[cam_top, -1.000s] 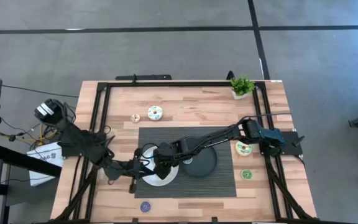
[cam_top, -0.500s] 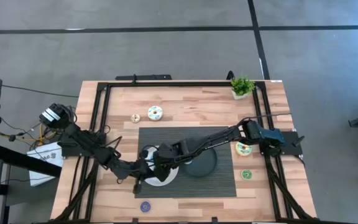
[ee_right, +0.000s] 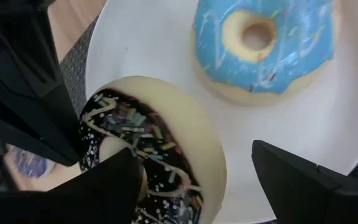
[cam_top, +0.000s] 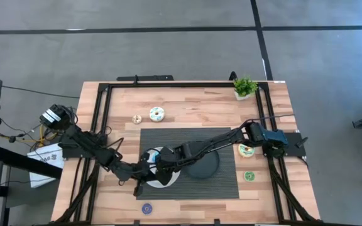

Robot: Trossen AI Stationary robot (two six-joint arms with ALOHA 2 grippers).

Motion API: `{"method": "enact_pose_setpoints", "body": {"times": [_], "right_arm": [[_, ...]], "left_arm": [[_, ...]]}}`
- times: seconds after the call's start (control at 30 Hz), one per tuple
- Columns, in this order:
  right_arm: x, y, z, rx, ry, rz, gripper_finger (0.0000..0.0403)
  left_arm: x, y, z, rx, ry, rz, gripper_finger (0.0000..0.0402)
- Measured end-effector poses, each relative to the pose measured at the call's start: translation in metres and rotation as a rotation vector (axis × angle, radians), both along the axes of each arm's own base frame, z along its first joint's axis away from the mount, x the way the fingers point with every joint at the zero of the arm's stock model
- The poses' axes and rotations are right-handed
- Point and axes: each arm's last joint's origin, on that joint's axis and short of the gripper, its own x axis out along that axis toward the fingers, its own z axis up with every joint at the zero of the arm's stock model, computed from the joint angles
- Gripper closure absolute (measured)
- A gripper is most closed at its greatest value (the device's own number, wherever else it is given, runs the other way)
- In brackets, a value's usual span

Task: Pick & Place donuts
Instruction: Put the big black donut on the white plate

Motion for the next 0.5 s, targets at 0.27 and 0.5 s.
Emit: {"method": "enact_pose_setpoints", "body": {"times": [0.27, 0.5], "right_arm": [[-0.0009, 0.0036, 0.0000, -0.004, -0.002, -0.009, 0.0117], [-0.0039, 0.0027, -0.0011, -0.051, 0.021, -0.023, 0.0117]], "left_arm": [[-0.0026, -0.0026, -0.0013, -0.012, 0.017, -0.003, 0.0401], [-0.0026, -0.0031, -0.0013, -0.028, 0.021, -0.008, 0.0401]]}}
